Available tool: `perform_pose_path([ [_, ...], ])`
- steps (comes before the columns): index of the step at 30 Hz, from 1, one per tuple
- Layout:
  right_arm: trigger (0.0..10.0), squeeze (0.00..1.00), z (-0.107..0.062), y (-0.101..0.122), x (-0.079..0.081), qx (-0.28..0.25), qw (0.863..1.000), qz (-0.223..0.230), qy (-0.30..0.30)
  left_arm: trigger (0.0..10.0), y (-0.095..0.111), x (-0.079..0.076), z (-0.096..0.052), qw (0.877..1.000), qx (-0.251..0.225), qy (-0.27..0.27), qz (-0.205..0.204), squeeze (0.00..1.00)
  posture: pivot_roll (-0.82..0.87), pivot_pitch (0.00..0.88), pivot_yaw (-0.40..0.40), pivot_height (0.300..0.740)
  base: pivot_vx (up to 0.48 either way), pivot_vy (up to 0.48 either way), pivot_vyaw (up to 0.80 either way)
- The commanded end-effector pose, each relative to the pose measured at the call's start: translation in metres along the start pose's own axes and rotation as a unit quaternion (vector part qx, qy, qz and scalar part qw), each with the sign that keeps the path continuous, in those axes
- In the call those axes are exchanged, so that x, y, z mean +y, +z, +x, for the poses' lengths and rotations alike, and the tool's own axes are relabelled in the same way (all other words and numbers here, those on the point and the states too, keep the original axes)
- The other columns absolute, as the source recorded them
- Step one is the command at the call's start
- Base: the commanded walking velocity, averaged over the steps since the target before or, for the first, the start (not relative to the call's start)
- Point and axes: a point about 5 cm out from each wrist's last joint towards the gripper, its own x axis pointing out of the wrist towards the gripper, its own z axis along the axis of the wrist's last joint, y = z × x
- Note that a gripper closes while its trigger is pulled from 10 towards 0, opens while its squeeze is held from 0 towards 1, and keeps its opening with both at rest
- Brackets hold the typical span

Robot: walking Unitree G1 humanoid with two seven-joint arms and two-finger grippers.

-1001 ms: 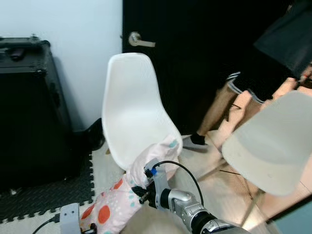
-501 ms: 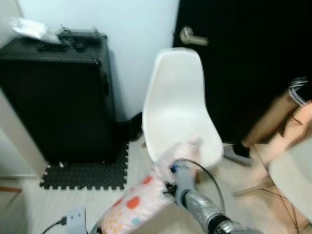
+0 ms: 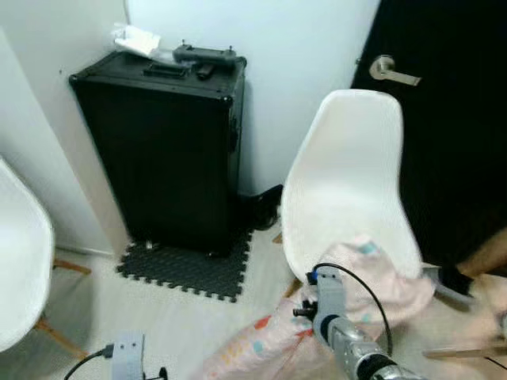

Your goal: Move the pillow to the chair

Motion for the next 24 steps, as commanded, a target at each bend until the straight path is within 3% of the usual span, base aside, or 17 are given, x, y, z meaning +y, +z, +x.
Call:
perform_pose_path([
  [1,10.0,0.00,0.002,0.011,0.003,-0.026,0.999,0.017,0.009,10.0,-0.004,-0.001,-0.001,1.000,0.007,0.000,0.003,0.00,0.10,0.059,-0.073,0.740,0.000,0.000,0.80],
  [2,10.0,0.00,0.002,0.011,0.003,-0.026,0.999,0.017,0.009,10.0,-0.004,-0.001,-0.001,1.000,0.007,0.000,0.003,0.00,0.10,0.059,-0.073,0.740,0.000,0.000,0.80],
  [4,10.0,0.00,0.005,0.026,0.026,-0.062,0.991,0.078,0.090,10.0,-0.001,0.007,-0.002,1.000,-0.007,0.015,-0.010,0.00,0.11,0.058,-0.080,0.740,0.000,0.000,0.00],
  [5,10.0,0.00,0.005,0.026,0.026,-0.062,0.991,0.078,0.090,10.0,-0.001,0.007,-0.002,1.000,-0.007,0.015,-0.010,0.00,0.11,0.058,-0.080,0.740,0.000,0.000,0.00],
  [7,10.0,0.00,0.007,0.042,0.039,-0.090,0.978,0.129,0.137,10.0,-0.001,0.012,-0.002,1.000,-0.010,0.027,-0.012,0.00,0.11,0.057,-0.083,0.740,0.000,0.000,0.00],
  [8,10.0,0.00,0.007,0.042,0.039,-0.090,0.978,0.129,0.137,10.0,-0.001,0.012,-0.002,1.000,-0.010,0.027,-0.012,0.00,0.11,0.057,-0.083,0.740,0.000,0.000,0.00],
  [9,10.0,0.00,0.008,0.057,0.048,-0.114,0.966,0.164,0.167,10.0,-0.001,0.014,-0.003,0.999,-0.010,0.033,-0.014,0.00,0.12,0.056,-0.083,0.740,0.244,0.000,0.00],
  [12,10.0,0.00,0.008,0.072,0.054,-0.136,0.957,0.180,0.185,10.0,-0.002,0.016,-0.003,0.999,-0.010,0.034,-0.015,0.00,0.12,0.055,-0.083,0.740,0.246,0.000,0.00],
  [13,10.0,0.00,0.008,0.072,0.054,-0.136,0.957,0.180,0.185,10.0,-0.002,0.016,-0.003,0.999,-0.010,0.034,-0.015,0.00,0.12,0.055,-0.083,0.740,0.251,0.000,0.00],
  [15,10.0,0.00,0.007,0.097,0.058,-0.168,0.945,0.200,0.197,10.0,-0.002,0.019,-0.004,0.999,-0.011,0.037,-0.014,0.00,0.13,0.050,-0.084,0.740,0.257,0.000,0.00],
  [18,10.0,0.00,0.006,0.114,0.057,-0.191,0.934,0.221,0.206,10.0,-0.002,0.022,-0.004,0.999,-0.015,0.038,-0.014,0.00,0.13,0.045,-0.086,0.740,0.264,0.000,-0.44],
  [22,10.0,0.00,0.002,0.133,0.046,-0.229,0.903,0.292,0.216,10.0,0.005,0.023,-0.003,0.999,-0.031,0.035,-0.011,0.00,0.14,0.039,-0.080,0.740,0.266,0.000,-0.80],
  [23,10.0,0.00,0.002,0.133,0.046,-0.229,0.903,0.292,0.216,10.0,0.005,0.023,-0.003,0.999,-0.031,0.035,-0.011,0.00,0.14,0.039,-0.080,0.740,0.270,0.000,-0.80],
  [24,10.0,0.00,0.000,0.140,0.042,-0.245,0.890,0.314,0.222,10.0,0.009,0.024,-0.003,0.999,-0.040,0.033,-0.008,0.00,0.14,0.039,-0.075,0.740,0.266,0.000,-0.80],
])
